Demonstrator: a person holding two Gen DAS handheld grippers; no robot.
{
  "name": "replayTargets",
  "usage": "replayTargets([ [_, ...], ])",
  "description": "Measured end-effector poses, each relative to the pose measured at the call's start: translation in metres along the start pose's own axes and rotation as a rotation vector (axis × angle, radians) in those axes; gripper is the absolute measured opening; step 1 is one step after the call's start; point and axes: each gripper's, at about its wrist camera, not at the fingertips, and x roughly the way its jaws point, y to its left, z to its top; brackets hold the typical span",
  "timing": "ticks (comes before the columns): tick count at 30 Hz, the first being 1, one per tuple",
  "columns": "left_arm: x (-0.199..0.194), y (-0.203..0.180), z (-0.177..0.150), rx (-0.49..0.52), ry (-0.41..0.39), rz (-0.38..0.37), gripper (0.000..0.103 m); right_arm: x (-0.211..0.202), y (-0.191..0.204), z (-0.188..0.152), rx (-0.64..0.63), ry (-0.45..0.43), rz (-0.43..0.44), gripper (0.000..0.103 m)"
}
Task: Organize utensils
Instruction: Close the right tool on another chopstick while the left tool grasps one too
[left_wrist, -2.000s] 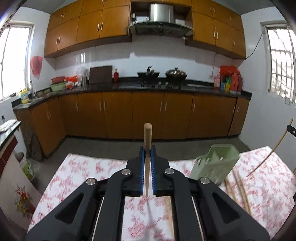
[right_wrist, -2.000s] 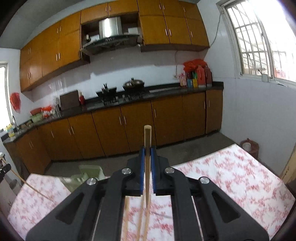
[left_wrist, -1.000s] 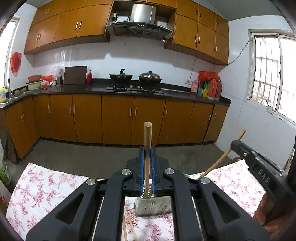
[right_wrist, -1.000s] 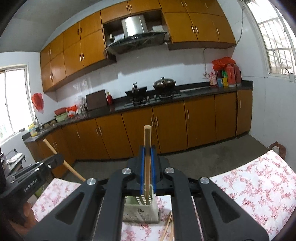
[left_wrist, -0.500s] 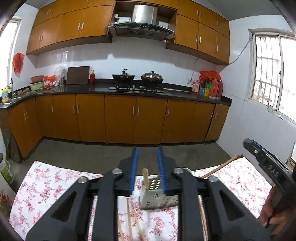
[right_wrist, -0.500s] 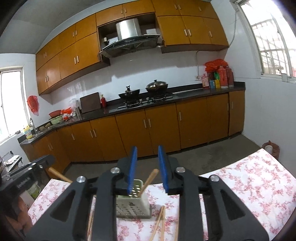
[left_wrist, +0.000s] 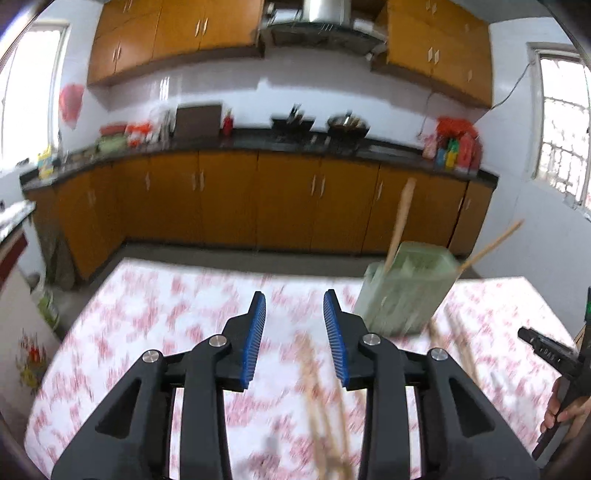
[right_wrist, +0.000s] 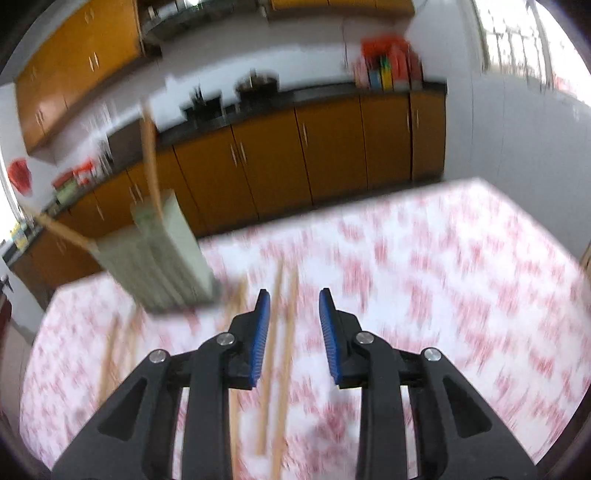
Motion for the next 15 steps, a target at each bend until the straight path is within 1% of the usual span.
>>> replayTargets([
  [2,0.009,0.009,-0.016,-0.012,0.042,0.02,0.034,0.021,0.001,-0.021,0.001,0.073,0.005,0.026],
  [4,0.018,0.016,-0.034,-0.03,0.089,0.03,0.034,0.032,0.005,-0.035,-0.007,0.11,0.01,0.025],
  [6,0.024,0.02,-0.049,-0.045,0.13,0.03,0.034,0.039,0.009,-0.042,-0.02,0.134,0.009,0.025],
  [9,0.029,0.022,-0.064,-0.048,0.165,0.028,0.034,0.051,0.012,-0.05,-0.042,0.162,-0.006,0.025],
  [10,0.03,0.022,-0.069,-0.047,0.174,0.027,0.034,0.05,0.014,-0.053,-0.051,0.15,-0.01,0.025],
  [12,0.032,0.021,-0.079,-0.043,0.191,0.022,0.034,0.05,0.015,-0.054,-0.084,0.145,-0.036,0.021],
  [14,0.035,0.02,-0.085,-0.047,0.209,0.004,0.034,0.052,0.015,-0.054,-0.09,0.142,-0.056,0.008],
  [15,0.036,0.019,-0.087,-0.049,0.216,-0.008,0.034,0.053,0.013,-0.054,-0.079,0.142,-0.048,0.008],
])
